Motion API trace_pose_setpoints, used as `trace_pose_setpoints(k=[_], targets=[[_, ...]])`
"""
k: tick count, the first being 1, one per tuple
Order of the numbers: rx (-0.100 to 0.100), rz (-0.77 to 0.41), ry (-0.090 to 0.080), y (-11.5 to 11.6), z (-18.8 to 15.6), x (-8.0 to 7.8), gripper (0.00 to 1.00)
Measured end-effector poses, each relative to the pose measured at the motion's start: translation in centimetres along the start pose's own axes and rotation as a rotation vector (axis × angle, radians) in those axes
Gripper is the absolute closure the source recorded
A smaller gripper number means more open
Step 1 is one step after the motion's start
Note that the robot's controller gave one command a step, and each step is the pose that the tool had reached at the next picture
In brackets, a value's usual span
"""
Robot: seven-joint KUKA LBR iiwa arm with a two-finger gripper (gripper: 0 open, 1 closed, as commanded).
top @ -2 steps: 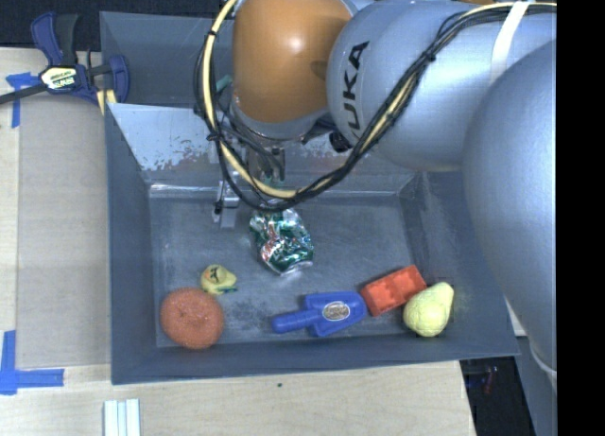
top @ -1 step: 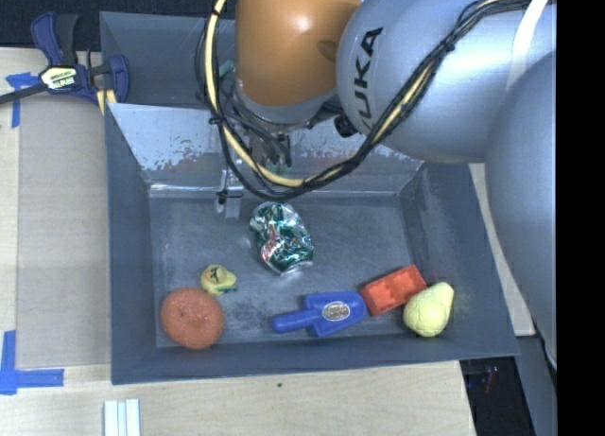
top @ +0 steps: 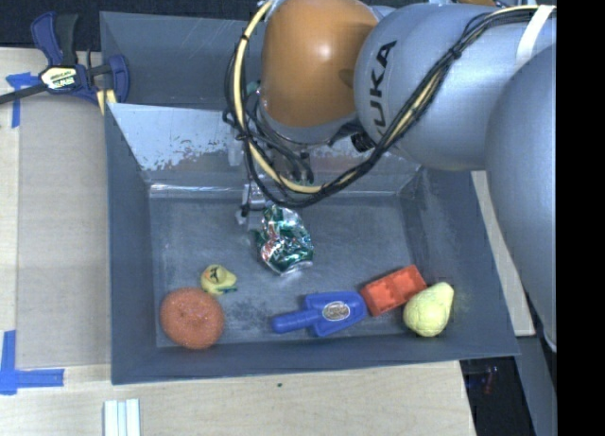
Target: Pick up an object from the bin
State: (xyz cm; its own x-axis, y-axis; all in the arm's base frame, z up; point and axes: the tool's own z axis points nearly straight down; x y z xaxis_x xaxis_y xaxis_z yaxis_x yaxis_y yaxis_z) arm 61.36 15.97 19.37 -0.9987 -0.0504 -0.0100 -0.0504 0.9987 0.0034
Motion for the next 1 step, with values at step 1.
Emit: trace_pose_setpoints(k=[1], targets=[[0.003,-0.022,0.011,0.14,-2.31,0.41,0.00]])
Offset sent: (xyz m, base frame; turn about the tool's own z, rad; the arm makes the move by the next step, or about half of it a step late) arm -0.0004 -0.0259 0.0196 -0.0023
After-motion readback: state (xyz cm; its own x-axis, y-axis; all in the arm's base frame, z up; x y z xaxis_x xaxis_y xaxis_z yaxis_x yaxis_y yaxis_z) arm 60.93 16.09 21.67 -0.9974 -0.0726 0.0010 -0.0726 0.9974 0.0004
